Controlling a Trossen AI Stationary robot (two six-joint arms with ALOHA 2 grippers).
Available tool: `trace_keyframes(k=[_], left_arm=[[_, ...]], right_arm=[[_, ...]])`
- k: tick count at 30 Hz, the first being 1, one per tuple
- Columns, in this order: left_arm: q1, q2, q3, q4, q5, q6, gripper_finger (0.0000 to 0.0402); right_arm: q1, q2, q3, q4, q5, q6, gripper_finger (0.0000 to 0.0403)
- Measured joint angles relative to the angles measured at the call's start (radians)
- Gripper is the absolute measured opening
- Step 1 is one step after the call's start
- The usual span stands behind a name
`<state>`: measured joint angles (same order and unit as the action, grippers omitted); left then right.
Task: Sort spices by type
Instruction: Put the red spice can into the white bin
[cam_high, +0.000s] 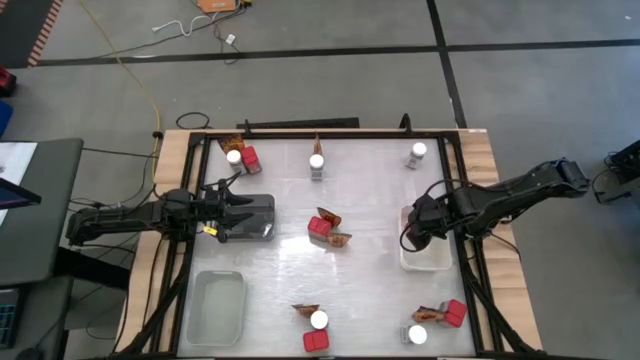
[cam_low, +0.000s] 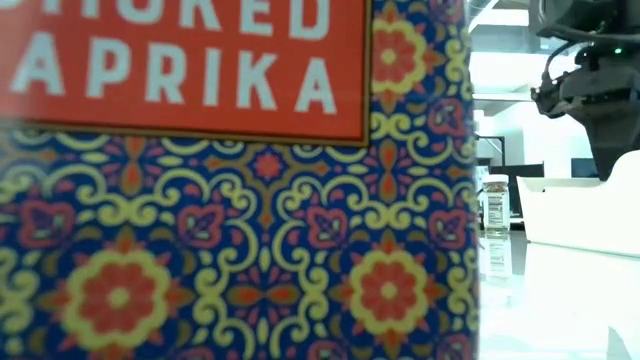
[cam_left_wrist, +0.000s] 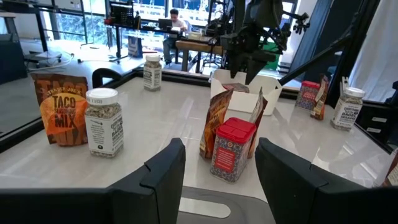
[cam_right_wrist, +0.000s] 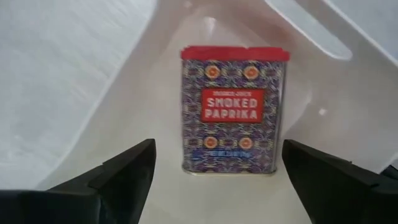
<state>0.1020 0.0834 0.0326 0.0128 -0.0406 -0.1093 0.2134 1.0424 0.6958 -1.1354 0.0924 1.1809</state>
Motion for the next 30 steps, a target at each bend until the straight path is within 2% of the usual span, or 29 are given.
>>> trace_keyframes(k=[9,22,30], left_arm=[[0.000,0.000,0.000,0.000,0.000,0.000,0.0185],[0.000,0.000,0.000,0.000,0.000,0.000,0.0185],[0.000,0.000,0.000,0.000,0.000,0.000,0.0185]], right_arm=[[-0.001,0.032,-0.014,0.044,0.044,-0.029,0.0373],[-0.001,0.207,-0.013,0.063,0.048,-0.066,0.0373],[-0.001,0.249,-0.014,0.113,0.041,-0.079,0.0373]])
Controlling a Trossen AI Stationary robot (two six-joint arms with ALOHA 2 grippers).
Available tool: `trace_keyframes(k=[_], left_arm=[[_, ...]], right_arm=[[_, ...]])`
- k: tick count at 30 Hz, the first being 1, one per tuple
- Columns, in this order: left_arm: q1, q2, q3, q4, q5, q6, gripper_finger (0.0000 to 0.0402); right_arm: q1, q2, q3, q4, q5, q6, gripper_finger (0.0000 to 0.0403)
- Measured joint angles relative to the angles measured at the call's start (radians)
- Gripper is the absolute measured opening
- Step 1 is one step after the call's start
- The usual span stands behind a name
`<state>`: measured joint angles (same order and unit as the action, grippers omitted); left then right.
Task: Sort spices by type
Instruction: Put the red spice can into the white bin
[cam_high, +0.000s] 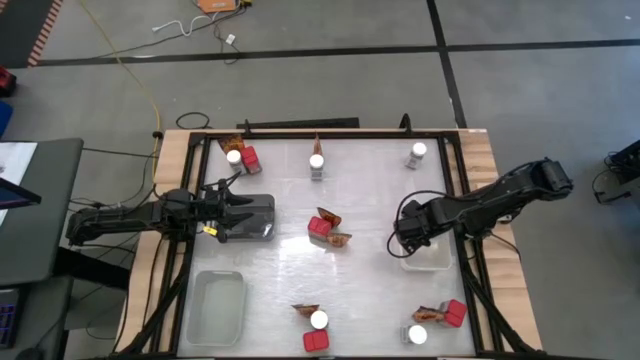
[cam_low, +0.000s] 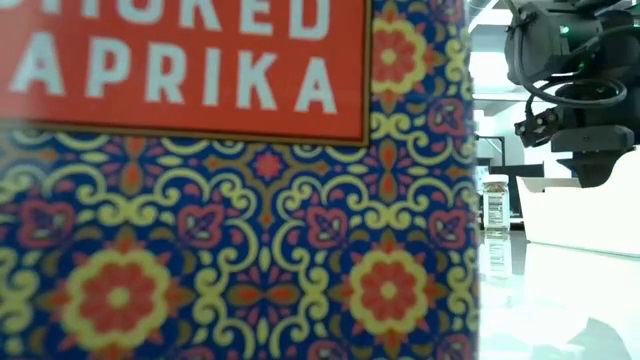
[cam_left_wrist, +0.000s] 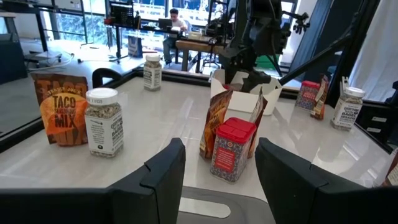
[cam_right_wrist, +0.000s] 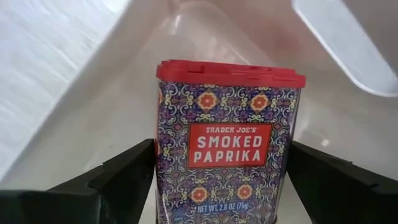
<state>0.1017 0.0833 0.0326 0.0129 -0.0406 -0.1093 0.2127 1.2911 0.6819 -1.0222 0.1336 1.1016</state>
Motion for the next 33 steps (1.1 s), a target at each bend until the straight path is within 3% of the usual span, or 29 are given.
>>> trace_keyframes(k=[12,19,23,33], left_arm=[[0.000,0.000,0.000,0.000,0.000,0.000,0.0185],[0.000,0.000,0.000,0.000,0.000,0.000,0.0185],[0.000,0.000,0.000,0.000,0.000,0.000,0.0185],[0.001,0.000,0.000,0.005,-0.004,-0.001,0.0185]], right_arm=[[0.000,0.007,0.000,0.030,-0.006,-0.033,0.0369],[0.000,0.007,0.000,0.036,-0.006,-0.024,0.0313],[0.004,-0.002,0.006,0.016,-0.009,-0.006,0.0313],[0.041,-0.115,0.204,-0.200,-0.015,0.117,0.0316]])
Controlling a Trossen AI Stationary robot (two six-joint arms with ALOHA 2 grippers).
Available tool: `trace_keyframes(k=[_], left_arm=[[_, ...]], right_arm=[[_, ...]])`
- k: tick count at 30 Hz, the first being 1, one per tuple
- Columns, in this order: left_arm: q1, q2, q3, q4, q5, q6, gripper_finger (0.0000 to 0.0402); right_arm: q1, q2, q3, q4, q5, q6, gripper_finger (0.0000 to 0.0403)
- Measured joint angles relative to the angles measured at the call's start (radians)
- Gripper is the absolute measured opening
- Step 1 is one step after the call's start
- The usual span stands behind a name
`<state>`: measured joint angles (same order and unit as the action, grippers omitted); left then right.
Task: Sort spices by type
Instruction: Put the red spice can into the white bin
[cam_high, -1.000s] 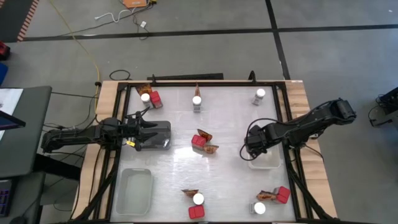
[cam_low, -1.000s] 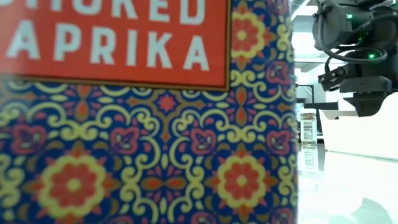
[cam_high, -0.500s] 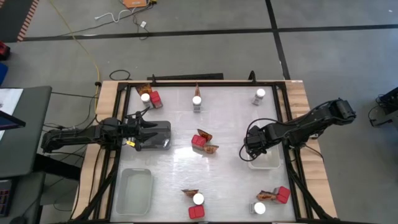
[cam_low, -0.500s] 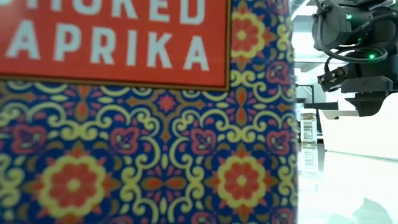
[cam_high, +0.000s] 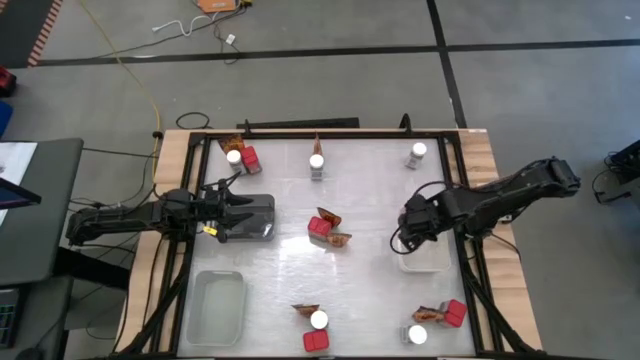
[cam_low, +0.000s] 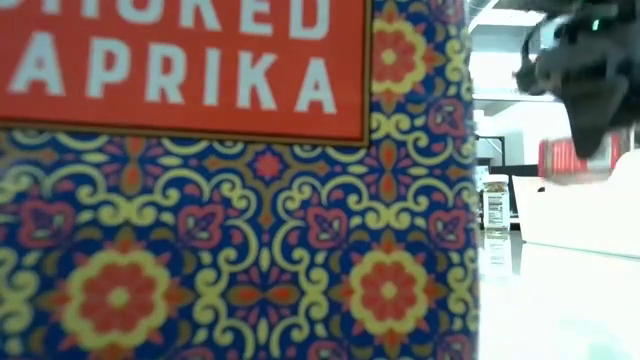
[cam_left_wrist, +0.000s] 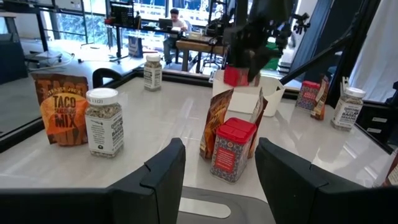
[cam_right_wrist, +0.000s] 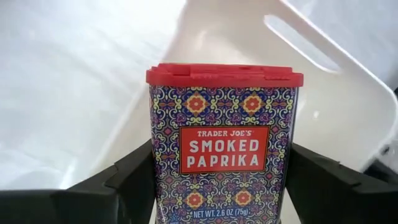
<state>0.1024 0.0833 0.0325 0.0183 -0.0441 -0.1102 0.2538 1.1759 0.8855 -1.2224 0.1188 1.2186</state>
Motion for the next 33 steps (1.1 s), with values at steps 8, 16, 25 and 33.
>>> trace_keyframes(k=[8,16,25,33], left_arm=[[0.000,0.000,0.000,0.028,-0.005,-0.194,0.0185],[0.000,0.000,0.000,0.145,-0.087,-0.386,0.0185],[-0.054,0.230,0.122,0.187,-0.250,-0.555,0.0178],[-0.116,0.741,0.459,0.295,-0.376,-0.463,0.0176]], right_arm=[[0.212,-0.100,0.140,-0.118,0.287,0.260,0.0316],[0.373,-0.077,0.140,-0.109,0.693,0.400,0.0316],[0.276,0.058,0.140,-0.087,0.874,0.226,0.0317],[0.200,0.073,0.142,0.020,0.908,0.045,0.0317]])
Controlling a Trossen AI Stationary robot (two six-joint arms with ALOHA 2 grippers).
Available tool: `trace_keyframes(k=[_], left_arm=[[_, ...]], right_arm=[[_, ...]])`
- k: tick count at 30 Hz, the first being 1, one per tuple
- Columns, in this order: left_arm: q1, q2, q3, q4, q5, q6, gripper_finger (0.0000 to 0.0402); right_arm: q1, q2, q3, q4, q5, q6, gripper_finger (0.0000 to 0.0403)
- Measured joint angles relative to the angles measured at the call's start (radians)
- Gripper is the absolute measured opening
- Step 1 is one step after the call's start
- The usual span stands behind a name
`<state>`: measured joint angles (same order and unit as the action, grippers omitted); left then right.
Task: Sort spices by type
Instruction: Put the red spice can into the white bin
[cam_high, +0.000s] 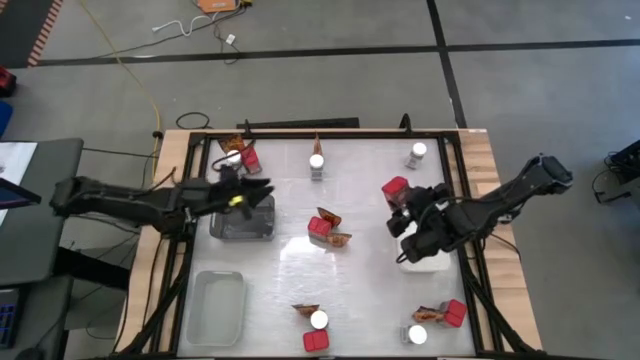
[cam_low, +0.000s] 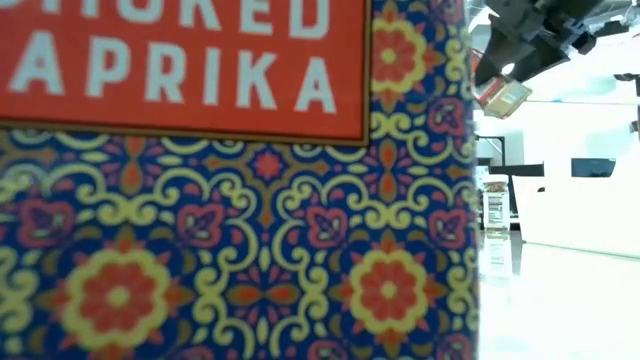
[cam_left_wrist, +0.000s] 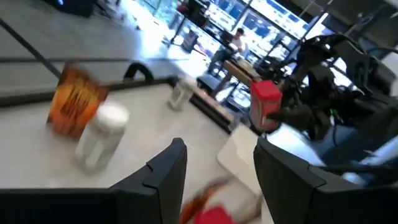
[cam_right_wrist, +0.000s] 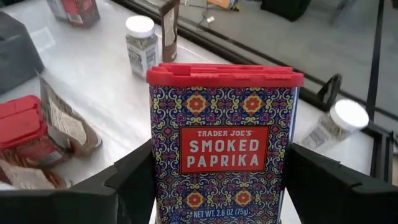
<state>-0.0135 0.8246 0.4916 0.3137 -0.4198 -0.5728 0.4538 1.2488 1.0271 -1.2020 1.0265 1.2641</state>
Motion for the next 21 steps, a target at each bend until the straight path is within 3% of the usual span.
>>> trace_keyframes(k=[7,14,21], left_arm=[[0.029,0.390,0.372,-0.004,-0.012,0.016,0.0176],[0.048,0.678,0.701,-0.010,-0.014,0.002,0.0176],[0.048,0.885,0.928,-0.011,0.112,0.062,0.0179]], right_arm=[[0.000,-0.065,0.034,0.037,0.051,-0.143,0.0317],[-0.017,-0.091,0.102,0.223,0.056,-0.413,0.0317],[-0.026,-0.090,0.140,0.262,0.056,-0.480,0.0317]])
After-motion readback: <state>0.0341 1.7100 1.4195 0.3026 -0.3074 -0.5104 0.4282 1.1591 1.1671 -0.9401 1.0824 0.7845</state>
